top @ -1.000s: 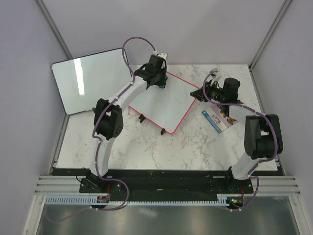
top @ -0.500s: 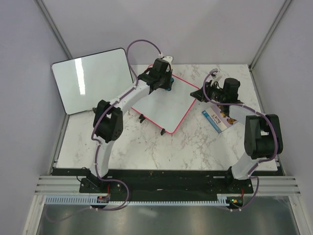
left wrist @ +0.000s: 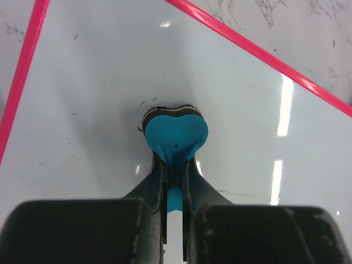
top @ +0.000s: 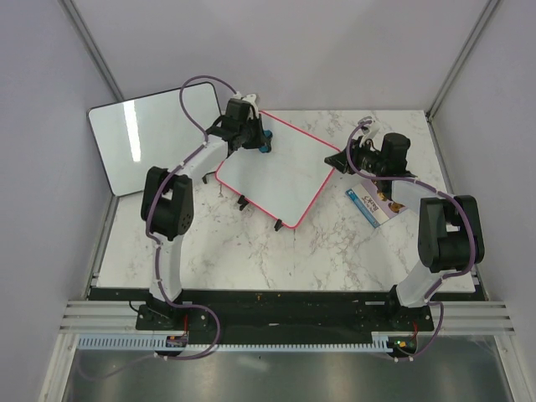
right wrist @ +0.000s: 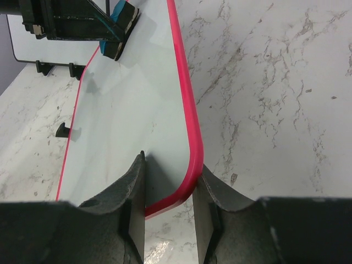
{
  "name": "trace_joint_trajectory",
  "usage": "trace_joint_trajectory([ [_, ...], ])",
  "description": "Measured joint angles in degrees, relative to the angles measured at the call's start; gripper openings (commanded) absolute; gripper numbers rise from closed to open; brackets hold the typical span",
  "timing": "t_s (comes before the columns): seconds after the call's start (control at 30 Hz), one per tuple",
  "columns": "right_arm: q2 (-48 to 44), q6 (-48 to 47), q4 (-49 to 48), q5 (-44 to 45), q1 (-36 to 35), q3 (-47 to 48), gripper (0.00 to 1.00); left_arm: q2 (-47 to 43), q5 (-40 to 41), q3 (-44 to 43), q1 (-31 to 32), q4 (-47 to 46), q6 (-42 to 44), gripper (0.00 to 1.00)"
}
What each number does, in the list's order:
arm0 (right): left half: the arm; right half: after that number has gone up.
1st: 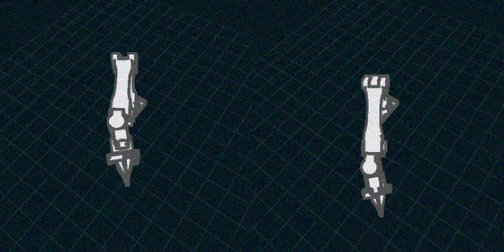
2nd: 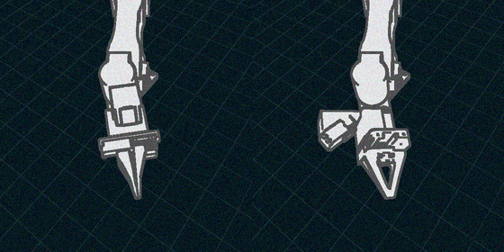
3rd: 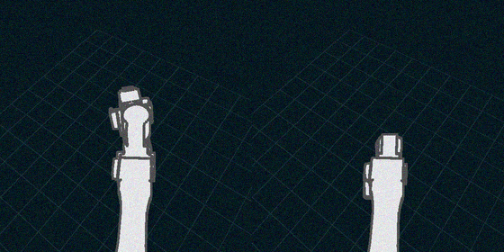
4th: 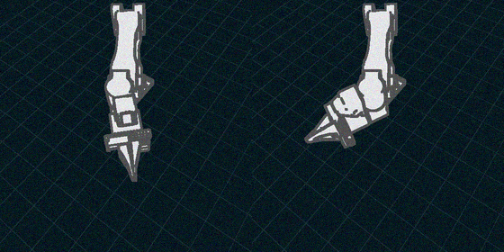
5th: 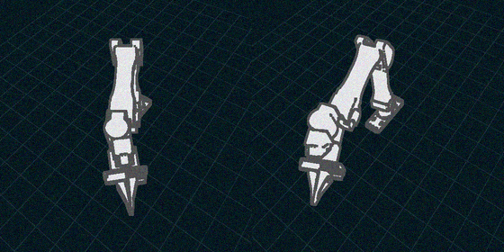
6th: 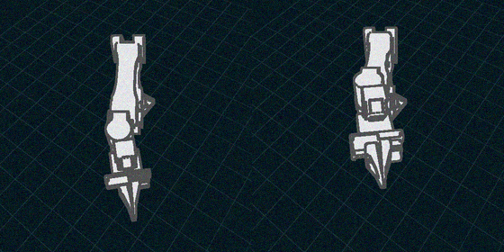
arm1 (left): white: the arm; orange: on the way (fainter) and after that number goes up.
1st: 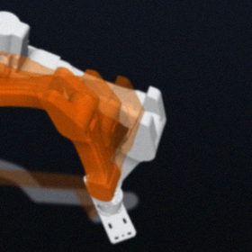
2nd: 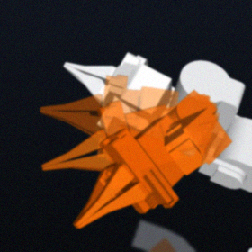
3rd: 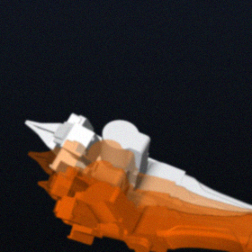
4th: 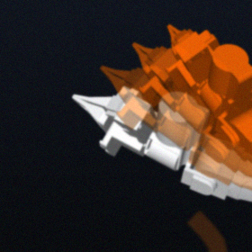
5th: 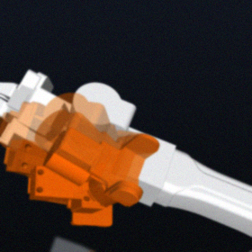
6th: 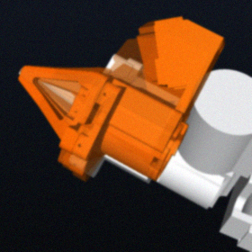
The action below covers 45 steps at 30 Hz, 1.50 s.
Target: Erase the whiteboard
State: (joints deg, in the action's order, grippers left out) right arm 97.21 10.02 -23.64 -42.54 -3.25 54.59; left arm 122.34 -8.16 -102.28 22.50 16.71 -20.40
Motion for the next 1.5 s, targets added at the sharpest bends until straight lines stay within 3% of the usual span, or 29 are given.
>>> trace_joint_trajectory([
  [0.23,0.0,0.0,0.1,0.0,0.0,0.1,0.0,-0.3,-1.9,1.9,-0.7,-2.4,-0.1,0.02],
  [0.4,0.0,0.0,0.4,0.1,0.0,0.1,0.0,-1.7,4.1,4.2,2.4,-4.4,2.3,0.02],
  [0.63,0.0,0.0,1.7,0.8,0.1,0.1,0.0,-3.1,14.4,4.7,13.9,-4.5,4.7,0.02],
  [0.93,0.0,-0.8,3.4,0.5,0.5,0.1,0.0,-3.4,15.1,5.2,25.4,-6.4,2.6,0.02],
  [1.33,0.0,-3.2,2.6,-1.9,0.0,0.3,0.0,-12.2,17.1,22.1,27.1,-13.7,-6.3,0.02],
  [1.5,0.0,-4.5,1.4,-2.2,-1.2,0.9,0.0,-17.7,15.7,30.9,24.4,-14.2,-9.9,0.02],
])
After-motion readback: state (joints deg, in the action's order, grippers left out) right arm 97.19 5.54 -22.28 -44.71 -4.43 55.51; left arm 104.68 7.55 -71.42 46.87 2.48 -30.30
